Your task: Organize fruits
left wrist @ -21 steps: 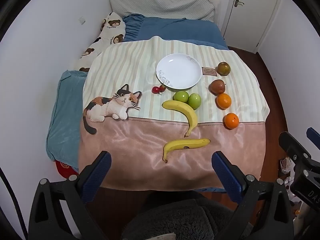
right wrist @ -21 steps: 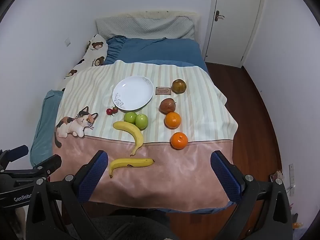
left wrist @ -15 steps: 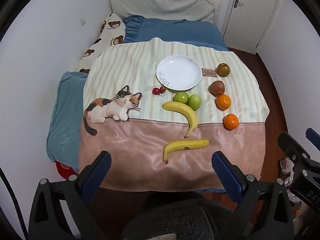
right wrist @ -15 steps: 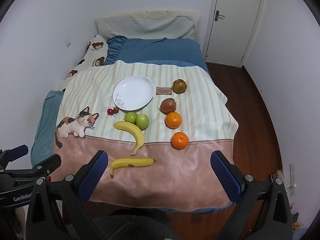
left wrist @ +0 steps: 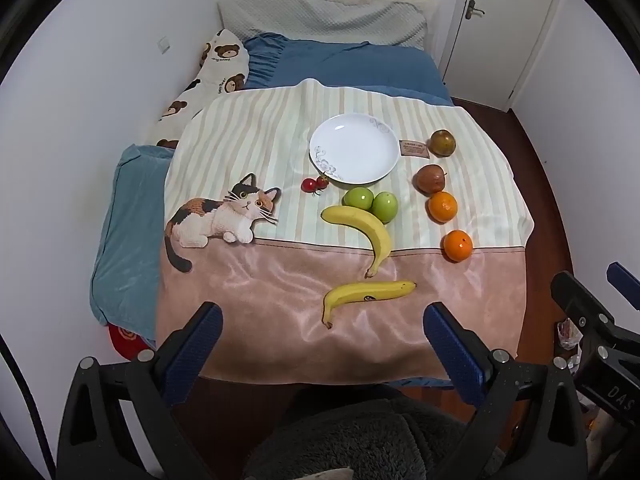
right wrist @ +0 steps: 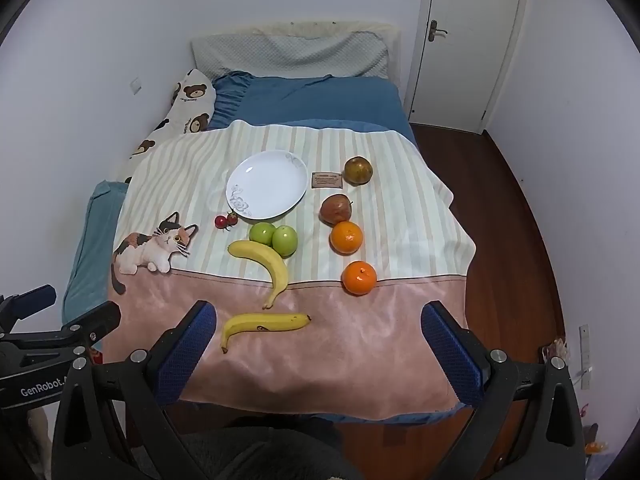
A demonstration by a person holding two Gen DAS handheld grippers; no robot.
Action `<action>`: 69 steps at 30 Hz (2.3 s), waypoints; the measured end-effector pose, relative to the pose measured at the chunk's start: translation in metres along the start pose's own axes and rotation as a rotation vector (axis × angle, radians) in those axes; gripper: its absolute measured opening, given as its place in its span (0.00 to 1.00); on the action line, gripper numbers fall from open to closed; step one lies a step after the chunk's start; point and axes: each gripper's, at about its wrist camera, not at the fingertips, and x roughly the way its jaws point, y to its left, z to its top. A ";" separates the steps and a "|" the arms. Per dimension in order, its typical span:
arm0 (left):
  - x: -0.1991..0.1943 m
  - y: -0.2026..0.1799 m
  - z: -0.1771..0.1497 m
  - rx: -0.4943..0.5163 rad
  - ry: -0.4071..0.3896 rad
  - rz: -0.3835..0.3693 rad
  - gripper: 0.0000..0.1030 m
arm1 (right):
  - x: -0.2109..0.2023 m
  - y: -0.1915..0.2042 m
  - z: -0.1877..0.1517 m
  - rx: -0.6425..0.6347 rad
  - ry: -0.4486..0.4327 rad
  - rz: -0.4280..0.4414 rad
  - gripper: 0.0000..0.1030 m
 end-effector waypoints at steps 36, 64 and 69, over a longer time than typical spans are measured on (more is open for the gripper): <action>-0.019 0.002 0.006 -0.008 -0.028 -0.009 1.00 | -0.017 0.000 0.000 0.005 -0.016 0.016 1.00; -0.023 0.002 0.012 -0.011 -0.026 -0.010 1.00 | -0.018 -0.003 -0.002 0.007 -0.019 0.024 1.00; -0.023 0.003 0.011 -0.011 -0.028 -0.011 1.00 | -0.017 -0.003 -0.001 0.010 -0.017 0.028 1.00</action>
